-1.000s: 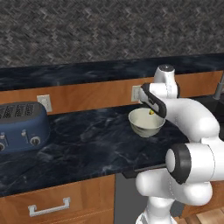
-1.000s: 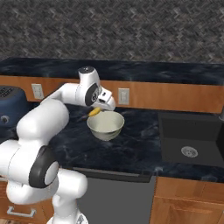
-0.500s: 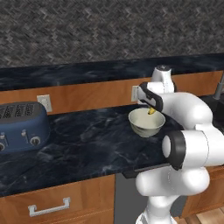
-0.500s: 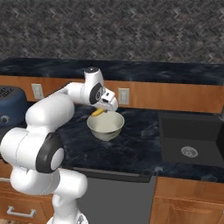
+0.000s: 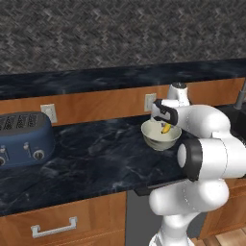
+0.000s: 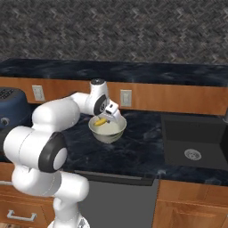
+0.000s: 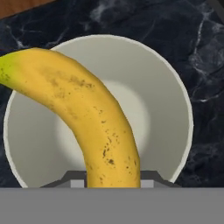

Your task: Pick the broccolis from the cabinet and place them in one bowl. Pick the banana from the sink and place it in the other bowl.

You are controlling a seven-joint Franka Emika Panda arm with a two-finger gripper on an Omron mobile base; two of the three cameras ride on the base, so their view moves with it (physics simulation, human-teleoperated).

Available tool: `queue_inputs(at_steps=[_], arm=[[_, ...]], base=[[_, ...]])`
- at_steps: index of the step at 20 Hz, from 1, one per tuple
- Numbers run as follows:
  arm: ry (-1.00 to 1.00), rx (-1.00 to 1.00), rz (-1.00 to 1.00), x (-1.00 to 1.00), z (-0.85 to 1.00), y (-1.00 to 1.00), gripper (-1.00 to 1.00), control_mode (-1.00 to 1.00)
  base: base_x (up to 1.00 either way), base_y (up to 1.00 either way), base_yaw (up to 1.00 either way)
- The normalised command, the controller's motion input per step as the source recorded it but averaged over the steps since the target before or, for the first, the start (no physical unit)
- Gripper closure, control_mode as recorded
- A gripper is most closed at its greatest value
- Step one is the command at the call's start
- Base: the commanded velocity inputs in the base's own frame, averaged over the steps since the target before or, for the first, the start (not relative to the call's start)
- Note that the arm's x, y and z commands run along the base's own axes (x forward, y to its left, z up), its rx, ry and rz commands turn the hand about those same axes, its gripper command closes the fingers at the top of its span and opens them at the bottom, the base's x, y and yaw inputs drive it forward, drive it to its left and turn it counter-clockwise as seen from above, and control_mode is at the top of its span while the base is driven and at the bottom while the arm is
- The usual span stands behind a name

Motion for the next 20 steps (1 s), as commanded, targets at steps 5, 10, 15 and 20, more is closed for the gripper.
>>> queue_inputs(at_steps=[5,10,15,20], arm=[[0.0,0.01,-0.02,0.0,-0.41,0.0,1.0,-1.0],[0.0,-0.01,0.0,0.05,-0.23,0.0,1.0,-1.0],[-0.02,0.0,0.0,0.15,-0.02,0.0,1.0,-1.0],[0.0,0.0,0.02,0.4,0.0,-0.09,1.0,-1.0]], base=[[0.0,0.0,0.0],[0.0,0.0,0.0],[0.0,0.0,0.0],[0.0,0.0,0.0]])
